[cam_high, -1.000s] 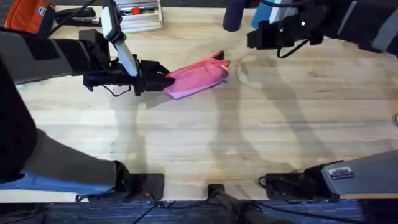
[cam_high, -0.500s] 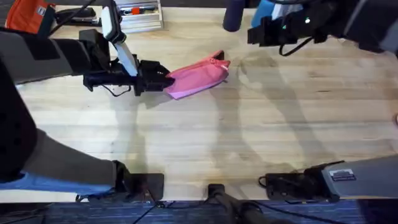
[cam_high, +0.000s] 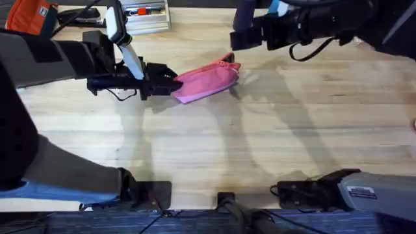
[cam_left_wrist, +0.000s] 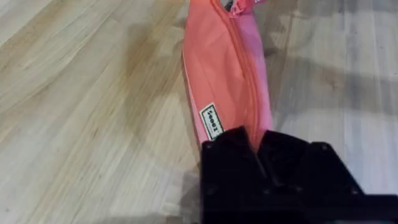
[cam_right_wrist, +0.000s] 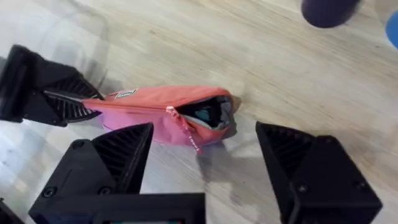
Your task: Unzip the bag, pick up the pens from the table one at a time and place them inside, then zip the bag closed.
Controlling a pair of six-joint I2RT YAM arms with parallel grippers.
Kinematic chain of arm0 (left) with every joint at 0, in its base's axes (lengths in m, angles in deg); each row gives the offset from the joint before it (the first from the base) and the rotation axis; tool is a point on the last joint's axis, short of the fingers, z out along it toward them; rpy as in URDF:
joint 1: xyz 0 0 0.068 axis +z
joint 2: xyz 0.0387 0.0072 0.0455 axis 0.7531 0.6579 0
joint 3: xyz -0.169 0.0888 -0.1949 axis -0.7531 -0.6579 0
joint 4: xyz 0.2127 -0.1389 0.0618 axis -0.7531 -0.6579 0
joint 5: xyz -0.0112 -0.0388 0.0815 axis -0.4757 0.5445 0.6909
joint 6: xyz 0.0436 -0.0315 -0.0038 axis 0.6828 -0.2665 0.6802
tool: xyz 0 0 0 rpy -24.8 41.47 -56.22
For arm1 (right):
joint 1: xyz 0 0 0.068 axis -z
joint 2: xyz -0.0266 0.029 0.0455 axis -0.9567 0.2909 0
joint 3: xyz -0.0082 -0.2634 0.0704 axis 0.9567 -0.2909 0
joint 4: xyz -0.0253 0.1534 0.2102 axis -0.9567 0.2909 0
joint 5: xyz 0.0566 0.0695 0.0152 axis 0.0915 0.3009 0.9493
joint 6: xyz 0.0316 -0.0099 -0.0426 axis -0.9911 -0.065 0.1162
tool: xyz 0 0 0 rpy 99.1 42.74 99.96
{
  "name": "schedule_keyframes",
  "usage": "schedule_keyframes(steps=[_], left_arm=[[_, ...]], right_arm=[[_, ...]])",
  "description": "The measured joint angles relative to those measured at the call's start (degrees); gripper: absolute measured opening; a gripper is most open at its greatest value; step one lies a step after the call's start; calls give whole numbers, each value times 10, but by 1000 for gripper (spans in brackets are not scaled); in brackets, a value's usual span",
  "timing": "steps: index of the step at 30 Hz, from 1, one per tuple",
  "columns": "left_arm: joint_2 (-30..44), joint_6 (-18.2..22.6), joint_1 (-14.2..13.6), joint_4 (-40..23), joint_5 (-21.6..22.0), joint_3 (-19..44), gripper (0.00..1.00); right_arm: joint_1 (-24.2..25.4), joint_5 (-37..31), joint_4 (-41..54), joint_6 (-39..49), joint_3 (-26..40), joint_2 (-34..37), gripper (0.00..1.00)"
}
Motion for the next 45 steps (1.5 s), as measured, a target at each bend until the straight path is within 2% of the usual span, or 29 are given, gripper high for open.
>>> schedule_keyframes(steps=[1,4,5,15,19,24,30,38,45], left_arm=[[0,-1,0,0,0,0,443],[0,-2,0,0,0,0,900],[0,-4,0,-1,0,0,968],[0,-4,0,1,1,0,993],[0,-4,0,-1,3,0,993],[0,-9,0,-78,21,15,993],[-13,-13,-3,-187,83,114,994],[-48,-13,-45,-265,157,249,994],[-49,-19,-97,-271,216,288,993]], right_arm=[[-2,2,-3,6,0,0,997],[-2,2,-9,9,0,0,997],[-2,2,-10,11,0,0,997],[-1,0,-18,13,0,0,997],[-1,-21,-17,13,0,0,997],[-1,-36,-17,13,0,0,997],[3,-39,-17,13,0,0,997],[24,-40,-17,13,0,0,997],[31,-44,-17,13,0,0,997]])
